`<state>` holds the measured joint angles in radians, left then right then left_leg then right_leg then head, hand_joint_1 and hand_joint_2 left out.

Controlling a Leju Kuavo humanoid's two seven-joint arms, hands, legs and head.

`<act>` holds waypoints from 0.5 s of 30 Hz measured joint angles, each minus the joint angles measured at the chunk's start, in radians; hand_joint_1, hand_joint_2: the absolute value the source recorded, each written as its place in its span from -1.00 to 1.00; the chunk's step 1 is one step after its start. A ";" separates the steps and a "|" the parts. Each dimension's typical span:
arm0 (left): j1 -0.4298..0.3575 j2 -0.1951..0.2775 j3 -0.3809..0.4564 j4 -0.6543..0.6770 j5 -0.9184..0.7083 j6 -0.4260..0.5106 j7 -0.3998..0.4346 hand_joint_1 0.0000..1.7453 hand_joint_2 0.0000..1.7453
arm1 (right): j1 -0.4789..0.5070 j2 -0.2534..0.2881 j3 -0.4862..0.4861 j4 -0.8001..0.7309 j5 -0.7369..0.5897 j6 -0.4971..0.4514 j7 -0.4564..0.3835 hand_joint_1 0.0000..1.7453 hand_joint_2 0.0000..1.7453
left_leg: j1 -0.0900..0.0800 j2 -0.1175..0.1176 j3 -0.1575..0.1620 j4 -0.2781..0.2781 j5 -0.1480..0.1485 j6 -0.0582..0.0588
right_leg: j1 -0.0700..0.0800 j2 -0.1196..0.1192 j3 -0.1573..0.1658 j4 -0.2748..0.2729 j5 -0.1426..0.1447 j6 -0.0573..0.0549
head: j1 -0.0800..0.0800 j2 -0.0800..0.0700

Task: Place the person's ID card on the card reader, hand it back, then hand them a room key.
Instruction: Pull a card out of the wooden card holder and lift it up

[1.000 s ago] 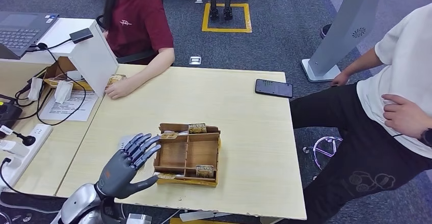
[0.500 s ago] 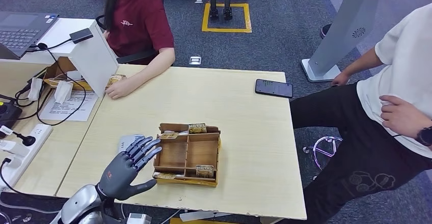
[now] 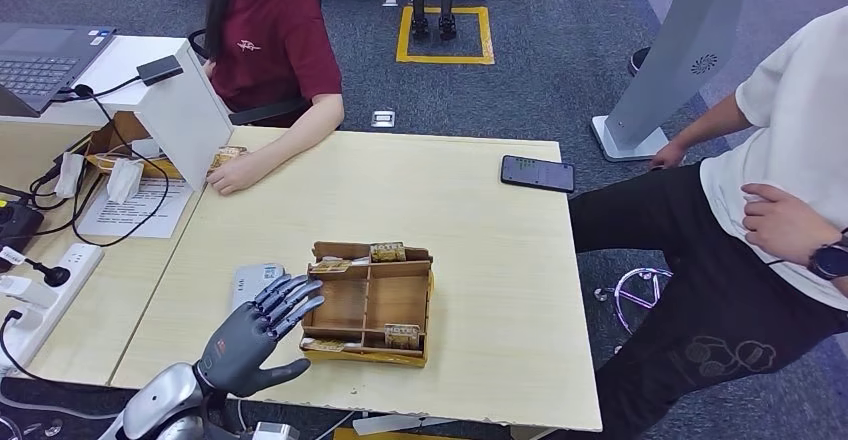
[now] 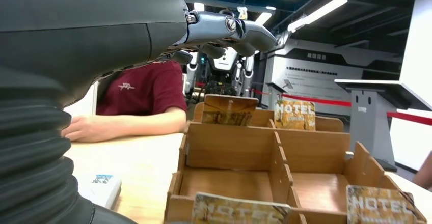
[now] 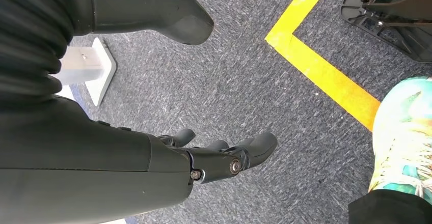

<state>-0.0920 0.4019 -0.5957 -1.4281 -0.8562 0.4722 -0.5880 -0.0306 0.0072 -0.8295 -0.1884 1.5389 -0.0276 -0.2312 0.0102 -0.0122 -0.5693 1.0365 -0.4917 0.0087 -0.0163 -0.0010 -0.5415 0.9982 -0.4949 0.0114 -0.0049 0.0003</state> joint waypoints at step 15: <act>-0.011 -0.003 -0.034 0.016 -0.006 -0.010 -0.008 -1.00 1.00 | 0.000 0.000 0.013 0.000 0.002 0.000 0.000 -1.00 1.00 | 0.000 0.000 0.000 0.000 0.000 0.000 | 0.000 0.000 0.000 0.000 0.000 0.000 | 0.000 0.000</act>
<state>-0.1028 0.3991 -0.6293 -1.4120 -0.8623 0.4619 -0.5962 -0.0308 0.0072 -0.8168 -0.1884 1.5405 -0.0278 -0.2312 0.0102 -0.0122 -0.5693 1.0365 -0.4917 0.0087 -0.0162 -0.0010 -0.5416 0.9982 -0.4949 0.0114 -0.0049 0.0001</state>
